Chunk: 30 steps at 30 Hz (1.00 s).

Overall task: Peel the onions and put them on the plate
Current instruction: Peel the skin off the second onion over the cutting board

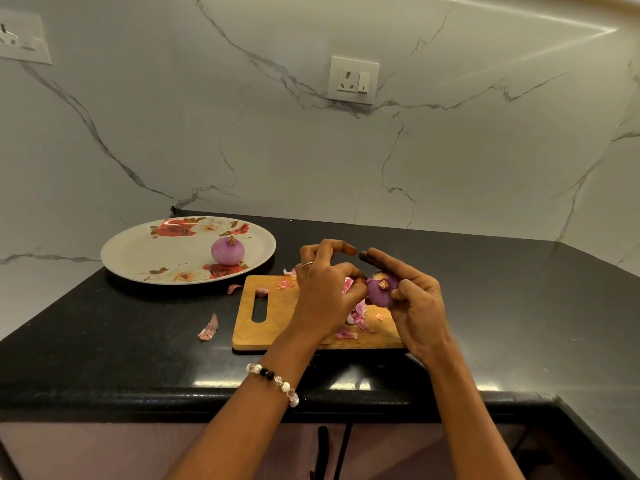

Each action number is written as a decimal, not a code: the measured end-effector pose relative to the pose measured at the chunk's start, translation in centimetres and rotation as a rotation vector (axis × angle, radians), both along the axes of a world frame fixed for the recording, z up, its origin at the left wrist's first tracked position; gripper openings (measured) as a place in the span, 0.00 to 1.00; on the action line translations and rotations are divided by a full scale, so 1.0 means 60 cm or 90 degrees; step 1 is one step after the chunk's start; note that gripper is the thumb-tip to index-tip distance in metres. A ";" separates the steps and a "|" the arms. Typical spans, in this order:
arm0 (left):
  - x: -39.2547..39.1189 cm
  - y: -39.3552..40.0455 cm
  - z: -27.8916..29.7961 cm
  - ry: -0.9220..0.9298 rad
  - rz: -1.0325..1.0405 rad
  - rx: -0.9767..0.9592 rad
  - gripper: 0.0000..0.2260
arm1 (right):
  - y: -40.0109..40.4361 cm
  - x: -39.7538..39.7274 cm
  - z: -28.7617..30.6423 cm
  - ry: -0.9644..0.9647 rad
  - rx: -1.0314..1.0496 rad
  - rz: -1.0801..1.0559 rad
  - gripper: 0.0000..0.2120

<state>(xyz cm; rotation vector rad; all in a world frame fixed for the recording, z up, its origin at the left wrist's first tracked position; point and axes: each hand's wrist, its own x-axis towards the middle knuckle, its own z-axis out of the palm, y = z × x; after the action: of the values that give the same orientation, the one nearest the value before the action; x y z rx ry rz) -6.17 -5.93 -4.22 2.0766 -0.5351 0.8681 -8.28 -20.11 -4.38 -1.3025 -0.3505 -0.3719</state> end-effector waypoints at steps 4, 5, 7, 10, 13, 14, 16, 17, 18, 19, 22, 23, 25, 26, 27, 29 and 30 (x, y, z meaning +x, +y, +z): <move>-0.001 0.000 0.003 0.014 0.020 -0.007 0.05 | 0.002 -0.001 -0.001 -0.006 -0.006 0.009 0.22; -0.001 0.000 0.004 0.022 0.022 -0.018 0.05 | 0.002 -0.002 0.000 -0.006 -0.001 0.017 0.22; -0.004 0.001 0.008 0.047 0.025 -0.036 0.04 | 0.002 -0.004 0.002 -0.003 0.010 0.032 0.23; -0.007 0.002 0.012 0.089 0.018 -0.067 0.03 | 0.002 -0.005 0.006 -0.001 0.038 0.052 0.25; -0.007 0.005 0.016 0.114 0.018 -0.101 0.03 | -0.003 -0.008 0.012 0.004 0.103 0.075 0.26; -0.007 0.006 0.017 0.122 0.036 -0.110 0.03 | -0.006 -0.011 0.015 0.005 0.133 0.086 0.26; -0.006 0.009 0.020 0.145 0.076 -0.143 0.04 | -0.013 -0.016 0.019 0.006 0.207 0.101 0.26; -0.006 0.009 0.020 0.151 0.083 -0.152 0.05 | -0.015 -0.018 0.020 0.008 0.239 0.100 0.25; -0.006 0.008 0.019 0.143 0.085 -0.141 0.05 | -0.016 -0.020 0.020 0.014 0.263 0.093 0.24; -0.006 0.007 0.016 0.123 0.086 -0.112 0.04 | -0.016 -0.020 0.020 0.023 0.277 0.083 0.23; -0.004 0.004 0.009 0.072 0.090 -0.034 0.05 | -0.012 -0.020 0.022 0.062 0.292 0.054 0.15; -0.002 0.003 0.007 0.064 0.096 -0.032 0.05 | -0.011 -0.020 0.022 0.076 0.293 0.046 0.13; 0.000 0.004 0.007 0.047 0.112 -0.043 0.05 | -0.009 -0.019 0.025 0.104 0.290 0.025 0.10; 0.000 0.005 0.008 0.041 0.117 -0.045 0.05 | -0.007 -0.019 0.026 0.114 0.283 0.017 0.09; 0.000 0.005 0.007 0.038 0.118 -0.043 0.07 | -0.006 -0.019 0.026 0.121 0.273 0.011 0.09; 0.000 0.005 0.008 0.037 0.108 -0.041 0.10 | -0.003 -0.020 0.025 0.131 0.254 -0.003 0.09; 0.000 0.005 0.008 0.036 0.102 -0.044 0.11 | -0.001 -0.022 0.026 0.136 0.247 -0.012 0.09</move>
<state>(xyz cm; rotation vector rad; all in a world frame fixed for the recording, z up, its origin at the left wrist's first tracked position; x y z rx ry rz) -6.16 -5.61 -3.72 2.0953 -0.3063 0.9030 -9.63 -20.16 -2.80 -0.9541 -0.0789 -0.2948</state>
